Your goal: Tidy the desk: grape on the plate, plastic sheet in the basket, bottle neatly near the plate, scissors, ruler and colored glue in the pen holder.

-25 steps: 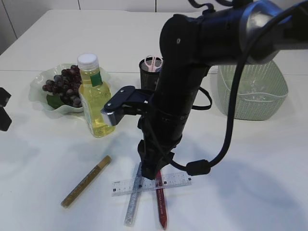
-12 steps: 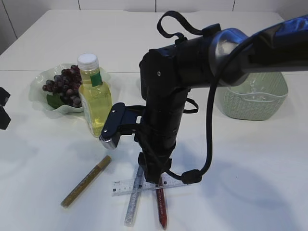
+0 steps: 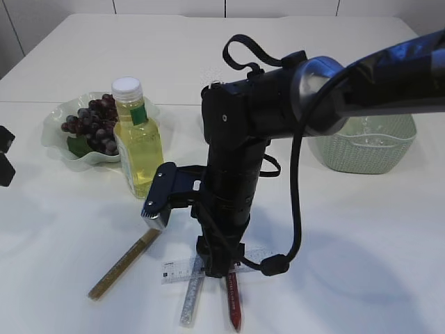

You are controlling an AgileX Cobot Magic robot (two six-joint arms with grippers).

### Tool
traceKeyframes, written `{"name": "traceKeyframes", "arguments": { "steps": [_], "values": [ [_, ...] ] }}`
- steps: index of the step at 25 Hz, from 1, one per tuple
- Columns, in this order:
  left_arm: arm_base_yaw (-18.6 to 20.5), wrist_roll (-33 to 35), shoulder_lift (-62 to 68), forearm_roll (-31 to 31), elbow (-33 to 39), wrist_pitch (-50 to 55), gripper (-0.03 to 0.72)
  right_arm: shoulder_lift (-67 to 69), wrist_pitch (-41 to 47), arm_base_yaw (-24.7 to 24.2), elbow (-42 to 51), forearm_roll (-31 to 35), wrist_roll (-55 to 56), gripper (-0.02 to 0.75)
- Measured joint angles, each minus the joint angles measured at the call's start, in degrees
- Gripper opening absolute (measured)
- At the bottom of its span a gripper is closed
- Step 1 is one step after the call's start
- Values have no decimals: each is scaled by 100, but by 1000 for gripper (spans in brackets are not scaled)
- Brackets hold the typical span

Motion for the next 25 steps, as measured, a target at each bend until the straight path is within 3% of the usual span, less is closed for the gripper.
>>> {"name": "traceKeyframes", "arguments": {
  "steps": [25],
  "values": [
    [0, 0, 0, 4, 0, 2, 242, 140, -156, 10, 0, -21, -30, 438]
  ]
}}
